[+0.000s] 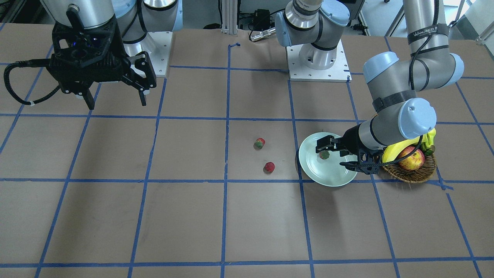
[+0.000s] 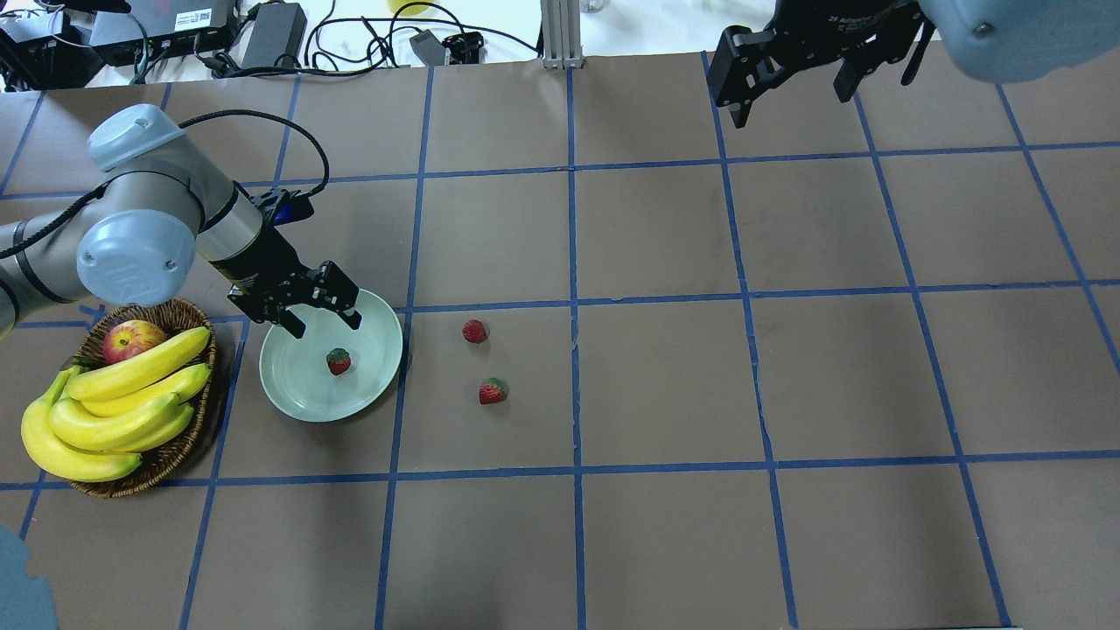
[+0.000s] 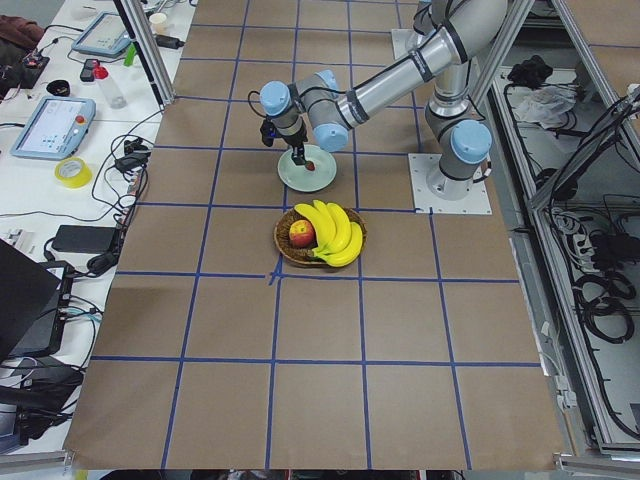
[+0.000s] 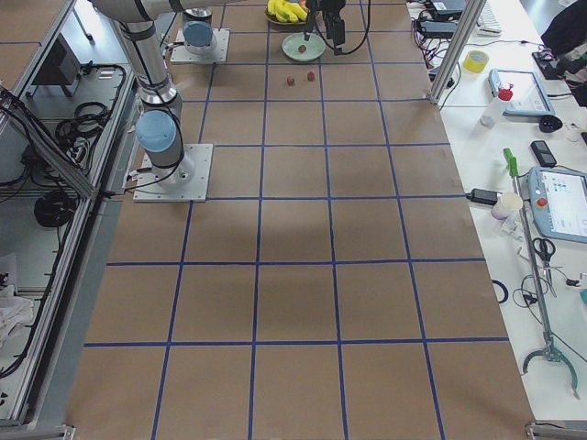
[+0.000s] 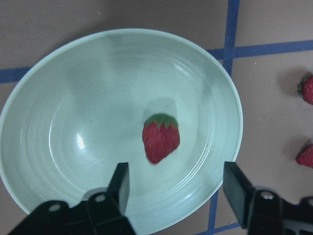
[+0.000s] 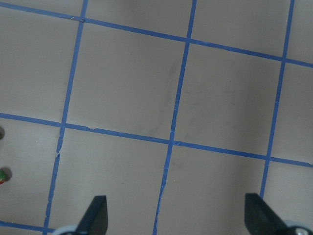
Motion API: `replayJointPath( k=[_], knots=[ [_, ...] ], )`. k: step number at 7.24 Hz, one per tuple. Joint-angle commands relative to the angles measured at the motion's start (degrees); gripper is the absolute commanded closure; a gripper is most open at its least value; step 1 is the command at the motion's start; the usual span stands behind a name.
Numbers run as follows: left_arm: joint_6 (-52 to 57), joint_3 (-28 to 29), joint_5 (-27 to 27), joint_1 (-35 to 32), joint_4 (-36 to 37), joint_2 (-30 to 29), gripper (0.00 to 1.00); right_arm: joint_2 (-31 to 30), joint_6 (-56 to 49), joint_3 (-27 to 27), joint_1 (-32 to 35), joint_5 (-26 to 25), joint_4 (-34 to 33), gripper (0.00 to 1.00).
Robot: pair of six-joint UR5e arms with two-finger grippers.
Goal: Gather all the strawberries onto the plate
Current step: 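Reach the left gripper to a strawberry beside the plate and grasp it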
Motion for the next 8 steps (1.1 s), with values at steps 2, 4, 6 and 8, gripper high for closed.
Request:
replayJointPath(
  k=[2, 4, 6, 8],
  knots=[
    [-12.22, 7.15, -0.42, -10.58, 0.86, 0.48, 0.0, -0.11, 9.52, 0.8, -0.13, 0.96, 0.35, 0.0],
    [-22.56, 5.86, -2.43, -13.44, 10.95, -1.62, 0.0, -0.81, 13.28, 1.94, -0.22, -0.08, -0.26, 0.0],
    [-30.16, 4.37, -3.68, -14.84, 16.14, -4.87, 0.0, -0.73, 12.84, 2.03, -0.4, -0.09, -0.18, 0.0],
    [-30.36, -0.1, -3.67, -15.99, 21.67, -6.81, 0.0, -0.73, 12.41, 1.95, -4.06, 0.87, -0.27, 0.0]
  ],
)
